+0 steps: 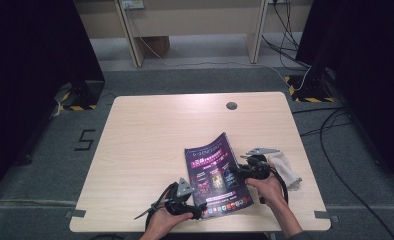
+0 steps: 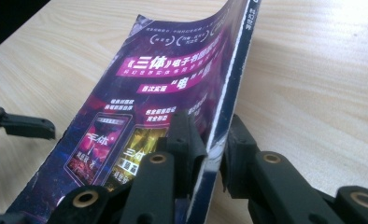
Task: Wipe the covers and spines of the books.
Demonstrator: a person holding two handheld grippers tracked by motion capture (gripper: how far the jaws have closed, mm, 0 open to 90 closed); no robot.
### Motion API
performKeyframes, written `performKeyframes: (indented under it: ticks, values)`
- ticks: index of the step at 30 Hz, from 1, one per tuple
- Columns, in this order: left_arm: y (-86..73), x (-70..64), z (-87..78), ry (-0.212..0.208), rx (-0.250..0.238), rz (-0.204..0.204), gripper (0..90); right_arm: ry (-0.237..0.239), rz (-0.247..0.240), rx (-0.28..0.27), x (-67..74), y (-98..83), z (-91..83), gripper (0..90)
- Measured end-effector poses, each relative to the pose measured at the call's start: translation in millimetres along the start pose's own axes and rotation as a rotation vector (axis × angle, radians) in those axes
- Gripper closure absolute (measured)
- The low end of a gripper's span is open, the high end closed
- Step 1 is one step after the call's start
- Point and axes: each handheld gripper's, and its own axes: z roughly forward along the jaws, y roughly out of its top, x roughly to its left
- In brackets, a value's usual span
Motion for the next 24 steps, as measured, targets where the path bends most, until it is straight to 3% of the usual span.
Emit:
performKeyframes:
  ticks: [6,11,18,24]
  values:
    - [-11.0,4.6,-17.6,0.018,0.024,0.025,17.0,-0.017,-0.050,0.031,5.1,10.6,0.7,77.7]
    - [-22.3,3.9,-28.0,0.031,0.047,0.061,17.0,-0.052,-0.136,0.060,13.9,26.6,1.3,79.0]
    - [-28.7,8.3,-35.2,0.037,0.046,0.040,17.2,-0.096,-0.248,0.117,28.4,54.6,0.0,81.9]
    - [-29.5,12.1,-37.0,0.044,0.047,0.027,17.2,-0.162,-0.373,0.176,43.6,82.5,-2.1,83.4]
